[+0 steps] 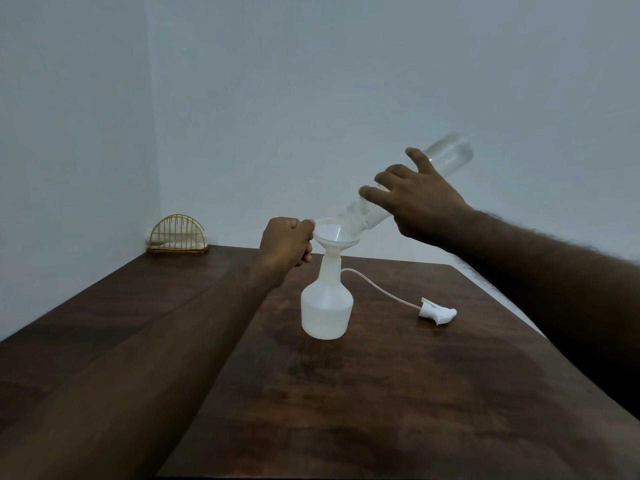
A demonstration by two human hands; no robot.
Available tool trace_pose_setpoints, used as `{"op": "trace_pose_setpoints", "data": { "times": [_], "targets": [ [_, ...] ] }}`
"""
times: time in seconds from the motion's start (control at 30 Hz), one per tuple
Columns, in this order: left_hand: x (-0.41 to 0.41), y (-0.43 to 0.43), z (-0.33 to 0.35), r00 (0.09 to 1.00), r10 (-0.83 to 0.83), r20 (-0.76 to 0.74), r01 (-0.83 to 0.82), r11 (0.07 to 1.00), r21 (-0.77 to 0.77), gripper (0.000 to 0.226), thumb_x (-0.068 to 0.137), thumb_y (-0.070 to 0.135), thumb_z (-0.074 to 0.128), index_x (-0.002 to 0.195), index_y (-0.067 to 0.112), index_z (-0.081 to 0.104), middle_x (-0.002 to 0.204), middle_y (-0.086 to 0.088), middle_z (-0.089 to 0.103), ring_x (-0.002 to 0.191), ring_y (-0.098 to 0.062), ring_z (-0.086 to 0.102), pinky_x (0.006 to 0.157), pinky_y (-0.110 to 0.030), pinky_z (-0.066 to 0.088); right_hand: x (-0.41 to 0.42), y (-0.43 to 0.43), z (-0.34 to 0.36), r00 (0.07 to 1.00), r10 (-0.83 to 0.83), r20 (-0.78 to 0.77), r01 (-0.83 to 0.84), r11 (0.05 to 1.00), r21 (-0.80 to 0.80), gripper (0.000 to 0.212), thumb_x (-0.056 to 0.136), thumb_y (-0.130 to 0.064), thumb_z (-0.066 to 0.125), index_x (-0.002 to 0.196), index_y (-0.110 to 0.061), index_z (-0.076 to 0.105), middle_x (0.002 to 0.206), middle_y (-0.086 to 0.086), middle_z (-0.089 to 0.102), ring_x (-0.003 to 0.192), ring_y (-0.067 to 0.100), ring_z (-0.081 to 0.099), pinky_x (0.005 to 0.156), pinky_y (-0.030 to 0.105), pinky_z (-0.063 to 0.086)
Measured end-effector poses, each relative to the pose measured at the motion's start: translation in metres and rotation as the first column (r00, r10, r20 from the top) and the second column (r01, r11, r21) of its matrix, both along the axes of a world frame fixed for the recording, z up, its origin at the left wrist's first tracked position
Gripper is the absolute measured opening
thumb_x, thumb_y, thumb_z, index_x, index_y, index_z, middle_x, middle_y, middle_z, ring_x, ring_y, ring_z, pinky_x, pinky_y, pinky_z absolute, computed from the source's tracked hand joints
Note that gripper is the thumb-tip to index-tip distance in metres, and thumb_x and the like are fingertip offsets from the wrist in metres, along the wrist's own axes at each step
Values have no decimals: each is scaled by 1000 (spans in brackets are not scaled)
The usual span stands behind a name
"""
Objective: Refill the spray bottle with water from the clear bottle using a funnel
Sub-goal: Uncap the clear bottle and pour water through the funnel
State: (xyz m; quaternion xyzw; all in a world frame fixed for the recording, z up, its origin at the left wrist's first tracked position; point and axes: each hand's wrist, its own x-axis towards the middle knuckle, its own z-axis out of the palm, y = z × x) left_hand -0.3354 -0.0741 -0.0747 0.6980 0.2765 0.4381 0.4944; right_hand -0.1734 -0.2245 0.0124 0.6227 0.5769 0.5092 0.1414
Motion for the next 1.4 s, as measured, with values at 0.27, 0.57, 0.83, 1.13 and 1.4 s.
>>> {"op": "trace_pose_setpoints", "data": {
  "times": [0.27,0.57,0.83,1.13,1.4],
  "targets": [
    [-1,0,-1,1000,-4,3,4,1000,-4,29,92,24,52,74,3,59,57,-7,55,43,-16,51,49,-25,44,4,-1,-5,999,53,6,-53,997,60,58,74,1,58,129,-16,53,110,12,64,102,34,60,111,58,22],
    [-2,-3,-2,1000,-2,18,3,999,-46,35,95,32,51,72,7,59,54,-6,55,42,-16,51,47,-22,41,-9,-2,-18,957,-64,-281,87,994,68,56,80,-24,63,132,-15,46,107,7,66,96,32,63,99,44,39],
    [-8,3,-10,999,42,-17,-44,993,-113,54,96,51,43,74,7,64,55,-6,58,45,-17,55,47,-24,41,-26,-9,-41,644,57,-763,118,978,172,71,76,-58,66,129,-17,44,99,1,66,88,26,62,74,38,52],
    [-43,13,-52,994,113,2,-113,994,6,52,99,44,45,69,5,60,50,-3,54,41,-12,51,41,-20,40,-84,-22,-75,182,361,-915,-20,932,363,66,72,-55,78,118,-19,47,93,-10,63,83,4,62,75,33,55],
    [-110,56,-100,867,430,-253,-303,857,417,41,97,39,48,71,10,61,65,-7,61,63,-20,59,56,-32,43,-132,12,-108,80,376,-923,-174,917,358,58,75,-50,79,116,-22,48,95,-12,65,82,2,64,72,28,55]
  ]
}}
